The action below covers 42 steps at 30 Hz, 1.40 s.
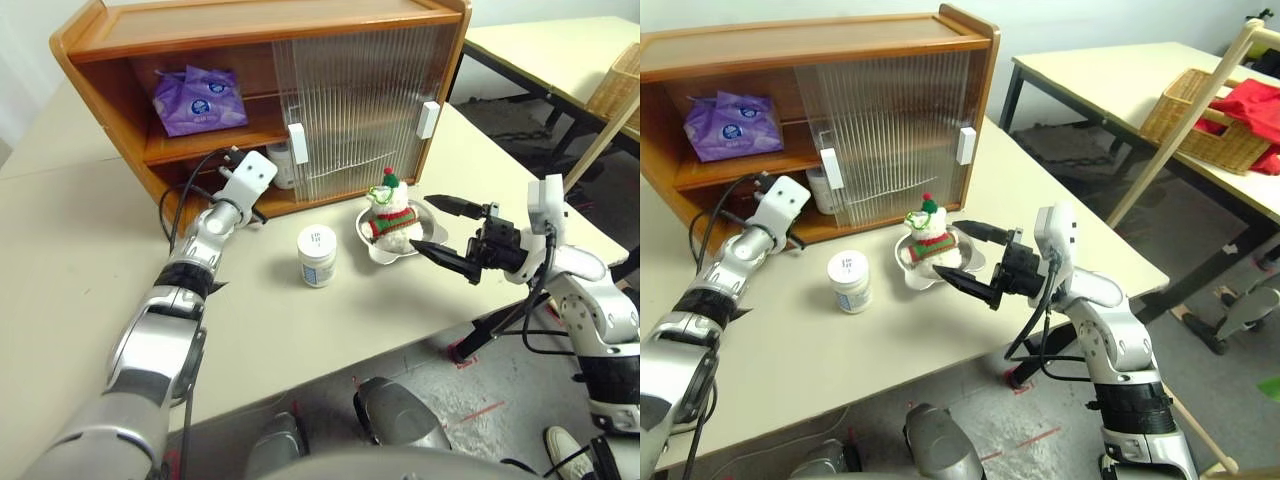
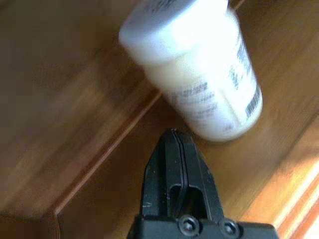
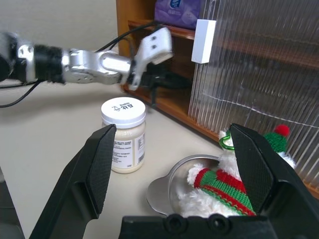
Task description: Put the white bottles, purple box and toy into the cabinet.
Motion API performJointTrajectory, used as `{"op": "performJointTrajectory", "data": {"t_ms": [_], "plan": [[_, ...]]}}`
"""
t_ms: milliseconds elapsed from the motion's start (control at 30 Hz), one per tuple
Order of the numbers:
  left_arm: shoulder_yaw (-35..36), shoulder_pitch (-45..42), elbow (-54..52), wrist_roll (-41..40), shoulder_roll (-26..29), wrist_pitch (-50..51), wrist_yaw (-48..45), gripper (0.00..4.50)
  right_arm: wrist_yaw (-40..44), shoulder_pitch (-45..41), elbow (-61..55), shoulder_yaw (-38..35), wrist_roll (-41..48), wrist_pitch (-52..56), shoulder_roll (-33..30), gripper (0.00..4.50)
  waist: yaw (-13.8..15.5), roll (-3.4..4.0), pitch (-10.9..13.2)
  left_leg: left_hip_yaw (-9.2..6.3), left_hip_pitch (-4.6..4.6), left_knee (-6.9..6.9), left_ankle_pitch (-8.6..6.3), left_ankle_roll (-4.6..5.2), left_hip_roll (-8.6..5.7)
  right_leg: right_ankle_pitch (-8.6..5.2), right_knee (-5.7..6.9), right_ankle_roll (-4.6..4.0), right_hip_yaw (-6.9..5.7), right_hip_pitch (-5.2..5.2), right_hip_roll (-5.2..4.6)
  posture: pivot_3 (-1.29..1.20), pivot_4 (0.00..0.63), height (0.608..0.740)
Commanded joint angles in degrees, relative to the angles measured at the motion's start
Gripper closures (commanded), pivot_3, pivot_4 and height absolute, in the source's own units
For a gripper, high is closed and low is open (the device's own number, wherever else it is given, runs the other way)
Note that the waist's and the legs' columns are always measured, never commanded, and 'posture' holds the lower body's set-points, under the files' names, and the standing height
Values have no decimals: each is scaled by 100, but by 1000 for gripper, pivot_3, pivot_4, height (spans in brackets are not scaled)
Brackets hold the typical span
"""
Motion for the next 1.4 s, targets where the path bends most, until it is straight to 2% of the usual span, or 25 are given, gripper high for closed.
{"op": "performJointTrajectory", "data": {"t_ms": [33,200,267,300,467,500,567,700,800,1133,1400], "plan": [[391,779,-1339,-660,40,621,-543,4468,153,-78,94,-19,5,-53,-23,0,9,-2,-1,1,-2,0,0,0,-1,0,0,-1,-1,0,0,-381,28,740],[1109,1627,-3056,-2047,0,1423,-1371,2905,549,-174,190,-76,275,67,-72,0,107,-13,-8,-3,-3,7,-4,-9,-4,8,3,-18,0,0,-4,-363,32,740],[1187,1887,-3573,-2480,126,1751,-1889,2266,743,-232,218,-84,384,139,-129,0,169,-11,-18,-4,-2,7,-34,-62,0,15,5,-32,3,-1,-5,-357,33,740],[1218,1989,-3761,-2666,185,1884,-2110,1921,841,-272,248,-69,405,159,-163,0,198,-6,-24,-7,0,7,-51,-91,2,21,7,-50,4,-2,-6,-357,33,740],[1499,2514,-4309,-3897,461,2500,-3464,179,1142,-528,495,-20,357,202,-270,0,299,24,-49,-11,-3,5,-64,-115,57,39,11,-118,25,-22,-21,-343,34,740],[1513,2718,-4458,-4112,574,2619,-3802,20,1182,-570,545,-9,328,193,-286,0,320,24,-51,-11,-4,5,-69,-125,72,41,11,-129,22,-25,-26,-341,33,740],[1525,3169,-4756,-4396,801,2733,-4366,20,1254,-634,626,3,297,171,-305,0,344,32,-58,-11,-9,0,-79,-143,95,43,15,-146,16,-45,-20,-339,34,740],[1309,3582,-4882,-4241,1103,2492,-4899,20,1282,-673,657,31,267,180,-287,0,396,43,-72,-11,-26,-44,-64,-153,120,31,32,-188,11,-101,-4,-326,36,740],[1081,3515,-4782,-4041,970,2292,-4904,20,1303,-680,670,99,199,198,-285,0,496,56,-82,-9,-34,-75,-22,-102,129,25,33,-202,5,-122,-3,-322,37,740],[198,2973,-4215,-3182,429,1860,-4647,20,1295,-841,806,130,126,200,-204,0,619,83,-104,-8,-48,-85,-22,-95,144,18,33,-214,1,-138,-2,-315,34,740],[-174,2770,-3884,-2781,90,1581,-4440,20,1234,-830,777,115,90,186,-125,0,638,90,-112,-8,-45,-83,-21,-93,145,21,33,-209,0,-133,0,-325,29,740]]}}
